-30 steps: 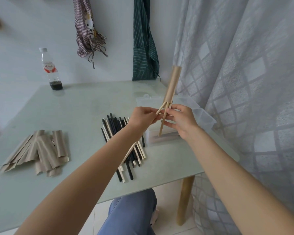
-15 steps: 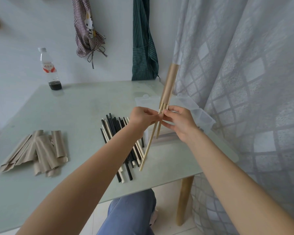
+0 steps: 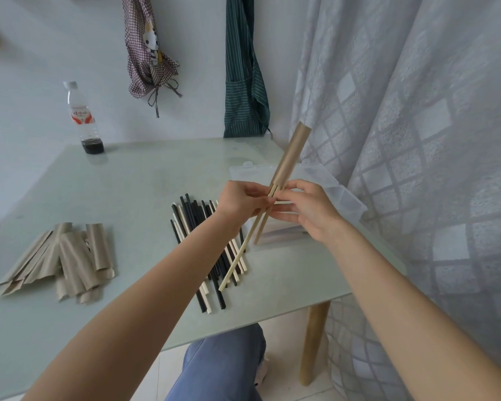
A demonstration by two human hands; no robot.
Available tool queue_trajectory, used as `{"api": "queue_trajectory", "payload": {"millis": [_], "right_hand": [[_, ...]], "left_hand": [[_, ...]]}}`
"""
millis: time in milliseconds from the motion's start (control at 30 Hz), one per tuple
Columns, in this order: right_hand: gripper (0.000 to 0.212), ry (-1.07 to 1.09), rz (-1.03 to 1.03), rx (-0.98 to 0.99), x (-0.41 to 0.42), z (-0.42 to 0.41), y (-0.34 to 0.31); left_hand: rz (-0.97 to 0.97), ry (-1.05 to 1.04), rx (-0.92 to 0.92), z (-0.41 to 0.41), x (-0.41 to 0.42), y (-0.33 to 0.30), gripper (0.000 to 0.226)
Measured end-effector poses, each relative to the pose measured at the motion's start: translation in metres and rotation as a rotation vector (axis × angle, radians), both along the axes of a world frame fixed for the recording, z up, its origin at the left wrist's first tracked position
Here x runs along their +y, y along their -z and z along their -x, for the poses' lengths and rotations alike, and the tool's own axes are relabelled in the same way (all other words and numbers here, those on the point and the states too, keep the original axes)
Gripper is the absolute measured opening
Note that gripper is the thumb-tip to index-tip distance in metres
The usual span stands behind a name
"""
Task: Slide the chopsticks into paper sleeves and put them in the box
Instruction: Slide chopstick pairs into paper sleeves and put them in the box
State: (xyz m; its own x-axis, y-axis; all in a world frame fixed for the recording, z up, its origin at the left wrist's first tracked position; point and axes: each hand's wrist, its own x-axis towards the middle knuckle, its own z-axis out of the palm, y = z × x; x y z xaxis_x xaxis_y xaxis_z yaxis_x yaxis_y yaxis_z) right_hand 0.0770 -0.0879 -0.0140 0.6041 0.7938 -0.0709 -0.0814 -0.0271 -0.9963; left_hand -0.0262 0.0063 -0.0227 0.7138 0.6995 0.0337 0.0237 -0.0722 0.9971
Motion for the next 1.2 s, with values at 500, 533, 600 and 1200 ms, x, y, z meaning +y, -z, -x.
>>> {"api": "queue_trajectory", "payload": {"millis": [500, 533, 600, 1200], "right_hand": [[0.017, 0.161, -0.042, -0.112, 0.001, 0.002, 0.001], [0.017, 0.191, -0.06, -0.093, 0.001, 0.0, 0.0], [0.016, 0.231, -0.088, -0.063, 0.001, -0.002, -0.001], [0.017, 0.306, -0.119, 0.012, 0.001, -0.001, 0.003]], "left_hand": [[-0.022, 0.015, 0.056, 0.003, -0.005, -0.002, 0.023], [-0.011, 0.044, 0.085, 0.007, -0.005, -0.001, 0.02], [0.005, 0.074, 0.131, 0.013, -0.002, 0.0, 0.018], [-0.001, 0.114, 0.151, 0.011, 0.0, -0.015, 0.015]]}}
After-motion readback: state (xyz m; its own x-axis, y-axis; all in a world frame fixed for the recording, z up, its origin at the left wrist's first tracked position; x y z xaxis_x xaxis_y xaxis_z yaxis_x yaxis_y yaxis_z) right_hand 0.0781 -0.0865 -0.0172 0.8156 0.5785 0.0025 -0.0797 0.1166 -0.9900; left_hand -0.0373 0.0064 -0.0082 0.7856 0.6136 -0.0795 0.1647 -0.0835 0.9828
